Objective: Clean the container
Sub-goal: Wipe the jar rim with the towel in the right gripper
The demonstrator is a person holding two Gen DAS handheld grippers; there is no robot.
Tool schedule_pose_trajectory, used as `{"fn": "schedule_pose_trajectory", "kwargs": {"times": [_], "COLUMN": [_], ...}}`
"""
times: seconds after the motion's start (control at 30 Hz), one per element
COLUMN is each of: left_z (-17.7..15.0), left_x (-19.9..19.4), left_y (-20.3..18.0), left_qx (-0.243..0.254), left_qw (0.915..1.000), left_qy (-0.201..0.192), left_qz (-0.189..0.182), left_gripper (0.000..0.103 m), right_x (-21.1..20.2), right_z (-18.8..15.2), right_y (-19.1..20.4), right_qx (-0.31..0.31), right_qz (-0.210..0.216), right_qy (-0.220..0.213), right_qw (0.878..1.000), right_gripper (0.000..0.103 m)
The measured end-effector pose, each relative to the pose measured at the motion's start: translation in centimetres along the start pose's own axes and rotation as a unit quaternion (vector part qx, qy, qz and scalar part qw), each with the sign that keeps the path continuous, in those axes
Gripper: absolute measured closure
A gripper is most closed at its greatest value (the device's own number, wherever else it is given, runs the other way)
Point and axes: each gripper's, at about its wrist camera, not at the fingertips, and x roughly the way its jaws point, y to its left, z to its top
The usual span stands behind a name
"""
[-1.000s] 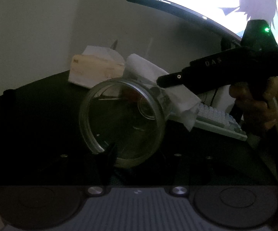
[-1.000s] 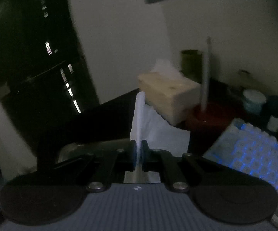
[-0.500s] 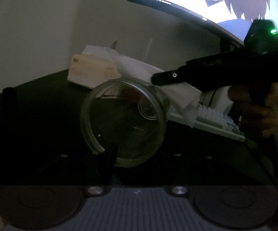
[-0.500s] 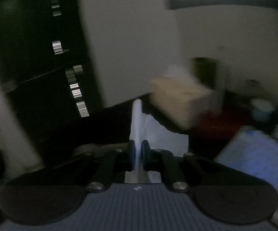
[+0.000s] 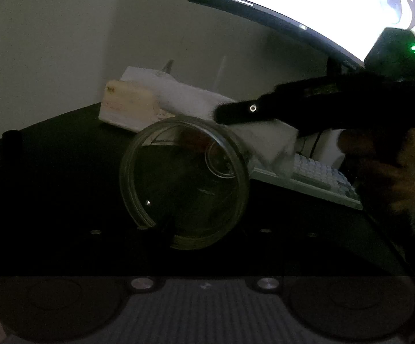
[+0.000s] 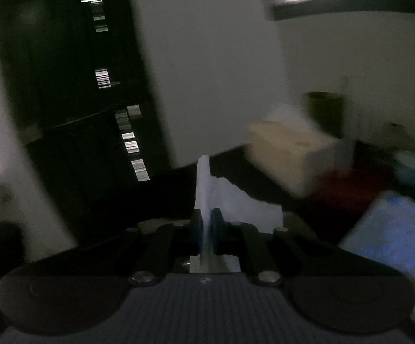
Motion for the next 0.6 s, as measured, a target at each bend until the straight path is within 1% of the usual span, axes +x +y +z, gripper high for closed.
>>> {"fn": "schedule_pose_trajectory", "kwargs": {"times": [0.03, 0.13, 0.23, 0.3, 0.4, 0.5, 0.57, 0.6], "left_z": [0.0, -0.1, 0.0, 0.0, 0.0, 0.0, 0.0, 0.0], "left_x": [0.0, 0.0, 0.0, 0.1, 0.2, 0.0, 0.0, 0.0], "left_y": [-0.1, -0.2, -0.2, -0.1, 0.0, 0.2, 0.0, -0.1], "left_qx": [0.001, 0.004, 0.004, 0.006, 0.006, 0.001, 0.006, 0.01], "left_qw": [1.0, 1.0, 1.0, 1.0, 1.0, 1.0, 0.9999, 0.9999], "left_qy": [0.0, 0.002, 0.002, 0.002, 0.002, 0.004, 0.006, 0.007], "left_qz": [0.001, 0.002, 0.002, -0.001, -0.003, -0.008, -0.008, -0.007], "left_gripper": [0.062, 0.062, 0.062, 0.061, 0.061, 0.061, 0.061, 0.061], "right_x": [0.2, 0.1, -0.5, -1.0, -1.1, -0.4, -0.1, -0.1], "right_z": [0.1, 0.0, -0.2, -0.6, -0.8, -0.7, -0.7, -0.7], "right_y": [-0.6, -0.8, 0.9, 2.3, 3.5, 1.3, -0.4, -1.1], "right_qx": [0.011, 0.03, 0.022, 0.008, -0.019, 0.009, 0.035, 0.053], "right_qz": [-0.015, -0.032, 0.001, 0.059, 0.073, 0.021, -0.034, -0.049], "right_qy": [-0.003, -0.005, -0.002, 0.004, -0.001, -0.014, -0.026, -0.027], "right_qw": [1.0, 0.999, 1.0, 0.998, 0.997, 1.0, 0.998, 0.997], "right_gripper": [0.096, 0.095, 0.094, 0.094, 0.095, 0.096, 0.096, 0.096]}}
